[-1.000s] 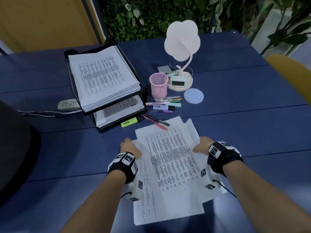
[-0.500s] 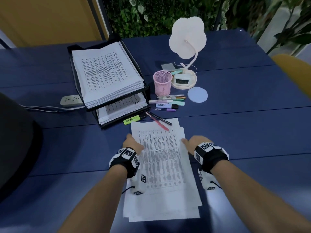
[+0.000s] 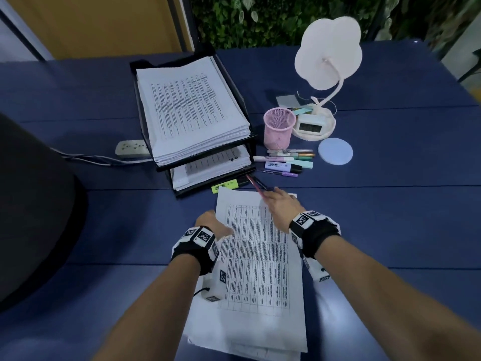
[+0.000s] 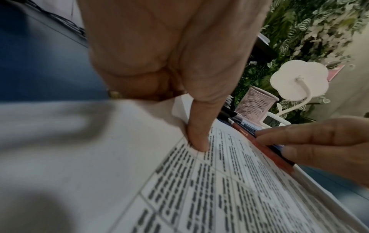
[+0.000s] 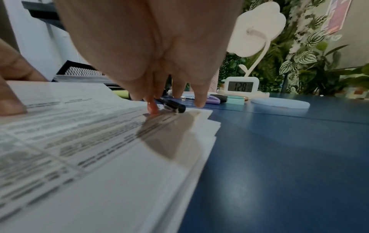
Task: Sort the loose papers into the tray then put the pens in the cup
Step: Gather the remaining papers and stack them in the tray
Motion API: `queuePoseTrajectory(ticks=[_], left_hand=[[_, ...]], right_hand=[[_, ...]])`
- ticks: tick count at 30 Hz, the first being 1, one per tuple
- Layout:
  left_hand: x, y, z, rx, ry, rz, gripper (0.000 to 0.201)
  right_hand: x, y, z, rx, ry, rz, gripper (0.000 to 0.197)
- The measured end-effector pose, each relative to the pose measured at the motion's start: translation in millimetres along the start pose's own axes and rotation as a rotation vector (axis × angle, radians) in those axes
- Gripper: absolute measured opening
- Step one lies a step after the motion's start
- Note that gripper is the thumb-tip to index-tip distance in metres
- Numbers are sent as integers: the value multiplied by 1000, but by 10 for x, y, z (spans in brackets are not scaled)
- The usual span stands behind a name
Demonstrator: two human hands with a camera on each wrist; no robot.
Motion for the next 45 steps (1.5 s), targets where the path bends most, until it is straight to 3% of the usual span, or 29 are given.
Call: queuePoseTrajectory(ticks=[2,4,5,10,16,22,24,26,29,32,36,40,42,45], left_hand=[[13,-28,-23,19,-13,27,50],[41,-42,-41,32,-17,56,45],[53,-49,-49,45,-15,68,44],[93,-78,-45,77,-1,103,43],[139,-72,-14,39,5,107,40],[115,-47,0,-48,60,87,35],[110,-38,48,-120,97,91,35],[82,-59,127,-274,153,87,35],[-80,-137,191,-517,288,69,30],[-219,-220,134,-667,409,22,33],[-235,-239,4,-801,491,-14,47],[-158,-110,19,-566,484,-5,47],[-95,-6,87,-345,389,-18,38],[-89,115,186,32,182,-64,49]], right_hand=[[81,-19,-99,33,22,-36,60],[128,-60,-231,91,72,-102,34],[140,-76,-288,117,93,-121,31],[251,-149,-436,59,87,-197,26],[303,-276,-563,13,246,-256,27],[286,-358,-585,86,265,-227,28],[212,-372,-573,183,283,-255,29],[83,-373,-584,361,317,-409,31],[-186,-244,-595,832,286,-601,40],[-400,-69,-457,1255,198,-519,42],[-456,61,-326,1365,175,-374,43],[-537,154,-332,1189,307,-326,17],[-638,173,-368,1038,418,-295,13],[-793,238,-444,876,583,-241,7]])
Point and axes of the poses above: each hand's wrist, its own x-axis towards the middle knuckle, its own y-axis out of the palm, z = x × y, the point moved 2 cm from there along x, towards the middle knuckle, and after that the axes turned 11 degrees about z, right-handed, at the moved point
